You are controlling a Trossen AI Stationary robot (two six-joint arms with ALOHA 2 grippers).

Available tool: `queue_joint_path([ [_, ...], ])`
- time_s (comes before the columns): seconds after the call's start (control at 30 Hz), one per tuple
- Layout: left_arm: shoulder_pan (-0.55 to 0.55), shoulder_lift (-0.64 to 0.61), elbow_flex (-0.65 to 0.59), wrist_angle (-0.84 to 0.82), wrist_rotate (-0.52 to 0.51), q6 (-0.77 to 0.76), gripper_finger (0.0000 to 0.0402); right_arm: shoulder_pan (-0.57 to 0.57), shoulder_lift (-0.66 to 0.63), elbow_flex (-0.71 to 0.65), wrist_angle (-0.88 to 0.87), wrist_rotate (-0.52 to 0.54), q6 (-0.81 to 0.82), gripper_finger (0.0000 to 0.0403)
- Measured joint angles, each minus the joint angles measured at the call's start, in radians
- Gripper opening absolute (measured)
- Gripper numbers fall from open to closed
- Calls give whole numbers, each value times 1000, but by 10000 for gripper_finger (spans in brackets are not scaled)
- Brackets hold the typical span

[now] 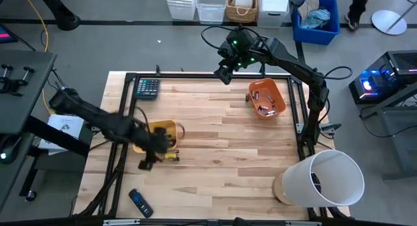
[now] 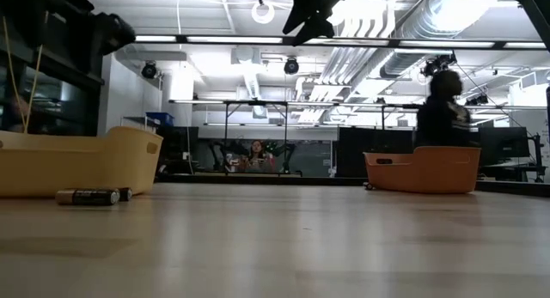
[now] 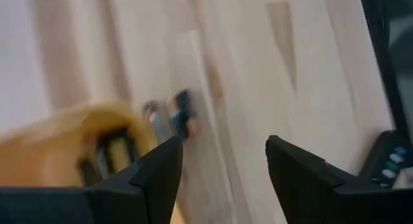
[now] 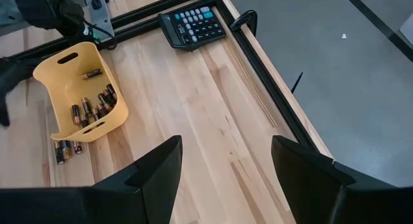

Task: Sort batteries
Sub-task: Put the black battery into the yellow bin

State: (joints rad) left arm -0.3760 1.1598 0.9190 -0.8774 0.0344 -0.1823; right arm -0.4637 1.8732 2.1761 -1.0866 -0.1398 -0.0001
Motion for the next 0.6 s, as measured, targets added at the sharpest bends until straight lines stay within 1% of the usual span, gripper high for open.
queue_joint_path([
  [0.07,-66,74,0,73,-36,48,208,0,0,0,0,0,-5,233],
  [0.13,-118,143,0,137,-96,84,208,0,0,0,0,0,-8,233],
  [0.17,-132,172,0,154,-126,87,208,0,0,0,0,0,-13,233],
  [0.23,-139,220,0,177,-169,39,208,0,0,0,-1,0,-27,233],
  [0.43,-121,336,-6,213,-140,-113,208,0,0,0,-3,0,-46,233],
  [0.6,-107,411,-7,262,-147,-220,207,0,0,0,-4,0,-71,233],
])
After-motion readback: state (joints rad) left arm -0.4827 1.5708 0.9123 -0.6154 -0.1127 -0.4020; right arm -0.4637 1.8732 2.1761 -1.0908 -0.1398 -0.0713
